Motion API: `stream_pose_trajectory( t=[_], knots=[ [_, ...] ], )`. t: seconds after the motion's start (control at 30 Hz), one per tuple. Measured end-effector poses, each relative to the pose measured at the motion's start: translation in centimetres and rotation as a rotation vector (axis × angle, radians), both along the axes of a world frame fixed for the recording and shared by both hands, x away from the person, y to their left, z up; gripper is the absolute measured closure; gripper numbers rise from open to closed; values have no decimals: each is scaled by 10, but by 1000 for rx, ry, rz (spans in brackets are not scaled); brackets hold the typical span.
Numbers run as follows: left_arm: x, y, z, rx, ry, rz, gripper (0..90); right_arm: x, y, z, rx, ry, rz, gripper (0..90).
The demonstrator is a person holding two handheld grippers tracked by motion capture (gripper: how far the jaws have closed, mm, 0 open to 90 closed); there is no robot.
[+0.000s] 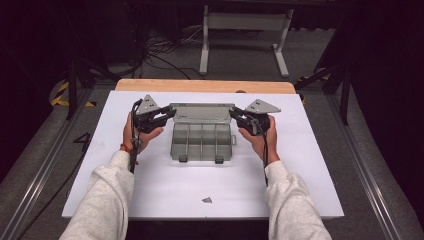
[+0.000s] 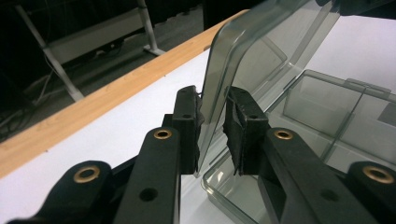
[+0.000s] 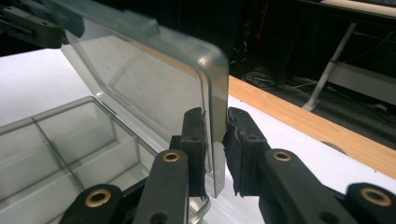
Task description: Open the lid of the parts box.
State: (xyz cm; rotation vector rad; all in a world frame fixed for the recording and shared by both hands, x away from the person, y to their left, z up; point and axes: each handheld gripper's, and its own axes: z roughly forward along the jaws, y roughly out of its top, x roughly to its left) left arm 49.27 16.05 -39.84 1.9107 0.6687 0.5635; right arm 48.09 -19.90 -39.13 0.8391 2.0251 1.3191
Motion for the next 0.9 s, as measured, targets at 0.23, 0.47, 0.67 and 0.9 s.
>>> stream_pose_trajectory(
  t=[0.23,0.47,0.67,0.9],
  knots=[
    [6,-4,-9,15,33,25,747,7,1,-9,-3,23,-26,813],
    [11,-6,-15,30,48,47,758,10,2,-14,15,28,-43,813],
    [14,-8,-17,29,52,67,776,14,4,-17,13,31,-66,812],
    [18,-10,-21,16,62,98,780,18,7,-22,11,40,-90,813]
  ],
)
